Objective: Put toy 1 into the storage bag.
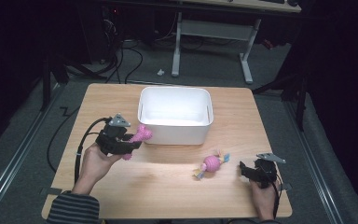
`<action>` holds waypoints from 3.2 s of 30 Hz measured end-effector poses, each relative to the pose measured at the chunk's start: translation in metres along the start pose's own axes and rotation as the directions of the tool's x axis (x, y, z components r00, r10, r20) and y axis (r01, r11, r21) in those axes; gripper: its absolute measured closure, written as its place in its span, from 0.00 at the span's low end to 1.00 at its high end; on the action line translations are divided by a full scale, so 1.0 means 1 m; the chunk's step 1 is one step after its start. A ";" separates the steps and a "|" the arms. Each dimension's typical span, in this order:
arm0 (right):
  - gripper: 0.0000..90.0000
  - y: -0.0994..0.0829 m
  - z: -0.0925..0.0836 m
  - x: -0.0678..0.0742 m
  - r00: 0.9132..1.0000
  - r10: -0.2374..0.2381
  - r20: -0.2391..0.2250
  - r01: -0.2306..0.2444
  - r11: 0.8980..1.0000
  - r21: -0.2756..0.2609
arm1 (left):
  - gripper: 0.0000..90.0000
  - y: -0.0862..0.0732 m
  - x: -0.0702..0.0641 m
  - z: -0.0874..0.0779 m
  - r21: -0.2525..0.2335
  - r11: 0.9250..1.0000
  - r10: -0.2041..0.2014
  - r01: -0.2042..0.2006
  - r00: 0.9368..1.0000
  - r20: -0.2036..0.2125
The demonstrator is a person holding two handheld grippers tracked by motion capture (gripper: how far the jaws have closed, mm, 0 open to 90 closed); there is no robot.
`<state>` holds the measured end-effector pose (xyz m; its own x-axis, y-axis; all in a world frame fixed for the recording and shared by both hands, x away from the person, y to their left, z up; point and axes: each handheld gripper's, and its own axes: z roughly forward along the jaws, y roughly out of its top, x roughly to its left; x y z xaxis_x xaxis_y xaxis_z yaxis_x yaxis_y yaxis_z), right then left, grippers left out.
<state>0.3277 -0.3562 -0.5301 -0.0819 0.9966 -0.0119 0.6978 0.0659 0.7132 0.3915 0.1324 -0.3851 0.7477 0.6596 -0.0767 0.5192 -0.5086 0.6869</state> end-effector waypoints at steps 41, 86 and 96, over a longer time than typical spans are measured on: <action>0.24 0.000 0.000 0.000 1.000 -0.005 0.000 0.005 1.000 0.002 | 0.66 0.097 0.012 0.022 0.001 0.999 0.051 -0.051 0.998 0.020; 0.25 0.000 0.000 0.001 1.000 -0.007 -0.002 0.007 1.000 -0.003 | 0.65 0.116 0.026 0.093 0.079 0.995 0.064 -0.059 0.996 -0.057; 0.25 0.000 0.000 0.001 1.000 -0.007 -0.002 0.007 1.000 -0.003 | 0.65 0.115 0.024 0.104 0.115 0.991 0.073 -0.066 0.996 -0.056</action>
<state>0.3274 -0.3553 -0.5302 -0.0886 0.9959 -0.0156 0.6953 0.0731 0.7150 0.5119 0.0326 -0.3830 0.7589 0.6510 0.0144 0.5128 -0.6111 0.6029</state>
